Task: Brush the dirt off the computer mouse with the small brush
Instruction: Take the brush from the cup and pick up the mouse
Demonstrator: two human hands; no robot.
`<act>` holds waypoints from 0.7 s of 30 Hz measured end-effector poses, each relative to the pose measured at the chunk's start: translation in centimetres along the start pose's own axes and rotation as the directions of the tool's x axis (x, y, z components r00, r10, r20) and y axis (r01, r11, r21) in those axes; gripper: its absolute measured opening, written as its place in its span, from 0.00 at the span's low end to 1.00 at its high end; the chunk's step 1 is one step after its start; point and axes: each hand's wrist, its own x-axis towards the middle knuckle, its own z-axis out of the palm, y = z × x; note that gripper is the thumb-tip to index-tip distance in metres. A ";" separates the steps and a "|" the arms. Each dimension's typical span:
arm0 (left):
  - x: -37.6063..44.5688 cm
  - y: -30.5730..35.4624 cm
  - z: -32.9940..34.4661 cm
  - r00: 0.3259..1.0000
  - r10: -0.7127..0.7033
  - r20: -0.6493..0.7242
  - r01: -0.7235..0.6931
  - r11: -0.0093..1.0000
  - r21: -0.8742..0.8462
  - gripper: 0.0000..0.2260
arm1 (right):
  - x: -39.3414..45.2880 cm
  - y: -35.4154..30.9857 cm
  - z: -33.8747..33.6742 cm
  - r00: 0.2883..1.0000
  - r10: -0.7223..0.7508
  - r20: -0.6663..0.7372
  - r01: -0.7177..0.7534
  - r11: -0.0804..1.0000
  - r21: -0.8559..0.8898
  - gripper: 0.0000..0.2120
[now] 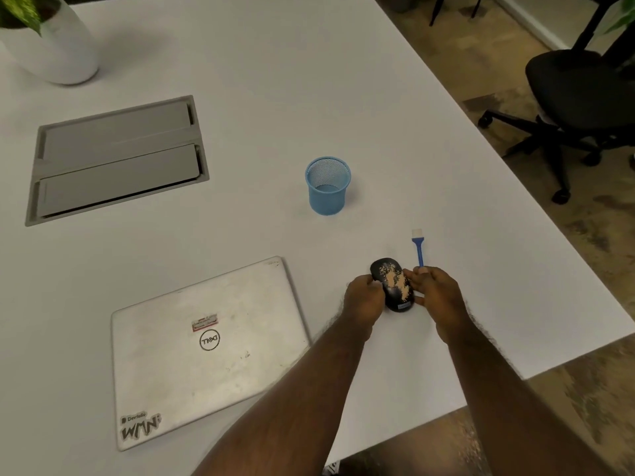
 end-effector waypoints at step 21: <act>-1.9 -0.9 0.5 0.978 -0.100 0.185 0.177 0.867 -0.466 0.13 | -5.7 0.0 -1.3 0.997 -0.064 -0.051 0.069 0.994 0.085 0.09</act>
